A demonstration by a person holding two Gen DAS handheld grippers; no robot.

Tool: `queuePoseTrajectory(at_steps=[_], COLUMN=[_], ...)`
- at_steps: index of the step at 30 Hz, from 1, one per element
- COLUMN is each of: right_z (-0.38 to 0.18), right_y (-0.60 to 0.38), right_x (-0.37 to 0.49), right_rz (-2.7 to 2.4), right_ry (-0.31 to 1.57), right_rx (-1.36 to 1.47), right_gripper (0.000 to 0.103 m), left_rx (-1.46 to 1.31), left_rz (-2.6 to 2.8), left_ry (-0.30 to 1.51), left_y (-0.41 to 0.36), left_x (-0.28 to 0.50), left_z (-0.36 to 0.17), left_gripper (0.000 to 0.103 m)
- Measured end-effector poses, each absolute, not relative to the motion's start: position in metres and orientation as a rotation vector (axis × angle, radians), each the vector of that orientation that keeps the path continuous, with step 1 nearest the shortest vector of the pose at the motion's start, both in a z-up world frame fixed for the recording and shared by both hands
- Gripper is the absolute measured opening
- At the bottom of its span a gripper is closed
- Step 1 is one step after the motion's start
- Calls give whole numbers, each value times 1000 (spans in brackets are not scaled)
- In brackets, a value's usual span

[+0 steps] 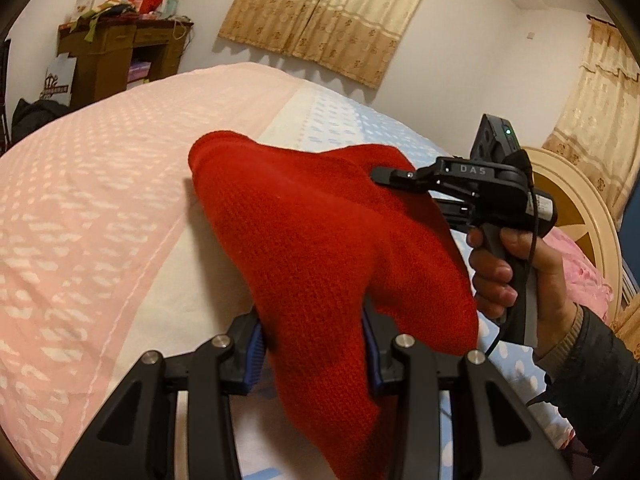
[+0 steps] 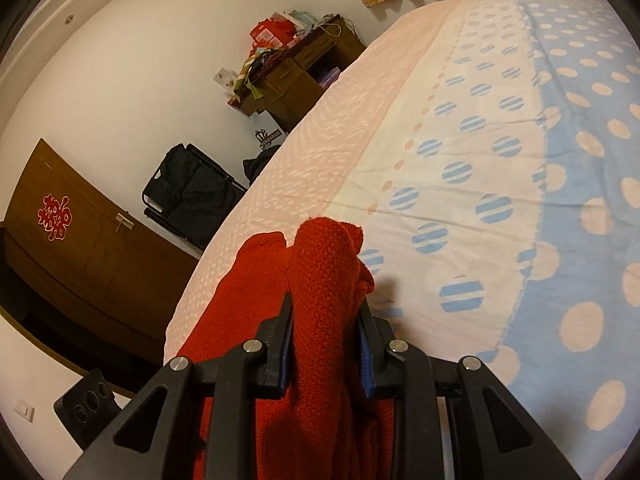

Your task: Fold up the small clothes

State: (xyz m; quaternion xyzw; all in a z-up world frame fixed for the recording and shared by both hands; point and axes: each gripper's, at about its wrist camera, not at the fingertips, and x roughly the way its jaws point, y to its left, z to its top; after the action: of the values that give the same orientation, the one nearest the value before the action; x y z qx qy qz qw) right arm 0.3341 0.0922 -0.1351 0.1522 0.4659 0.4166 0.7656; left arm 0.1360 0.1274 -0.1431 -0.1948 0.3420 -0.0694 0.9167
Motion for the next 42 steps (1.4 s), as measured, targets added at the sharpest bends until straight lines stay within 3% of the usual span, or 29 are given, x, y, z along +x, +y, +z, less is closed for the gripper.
queuePoseTrajectory(at_steps=[5, 13, 19, 21, 29, 31, 32, 35, 42], right_z=[-150, -165, -148, -144, -142, -142, -141, -138, -146], right_y=[99, 100, 100, 97, 68, 69, 70, 67, 51], right_x=[339, 343, 329, 322, 286, 272, 264, 252, 265], right_rz=[874, 799, 805, 823, 891, 908, 913, 909, 830], right_ry=[1040, 1072, 1052, 1052, 1069, 1067, 1062, 1031, 1041], right_rx=[322, 269, 237, 240, 278, 244, 214, 192, 200], right_gripper=[27, 28, 38, 50, 52, 38, 22, 11, 8], left_rx=[-408, -412, -385, -377, -362, -360, -360, -356, -306], left_rz=[-134, -105, -85, -79, -64, -60, -58, -53, -51], left_ry=[729, 743, 753, 754, 756, 758, 758, 763, 770], left_y=[128, 127, 122, 119, 118, 117, 117, 115, 107], left_x=[136, 136, 136, 135, 135, 136, 136, 136, 136], left_z=[-156, -163, -163, -163, -164, -163, -163, -163, -162], left_gripper=[42, 56, 61, 62, 62, 62, 63, 68, 80])
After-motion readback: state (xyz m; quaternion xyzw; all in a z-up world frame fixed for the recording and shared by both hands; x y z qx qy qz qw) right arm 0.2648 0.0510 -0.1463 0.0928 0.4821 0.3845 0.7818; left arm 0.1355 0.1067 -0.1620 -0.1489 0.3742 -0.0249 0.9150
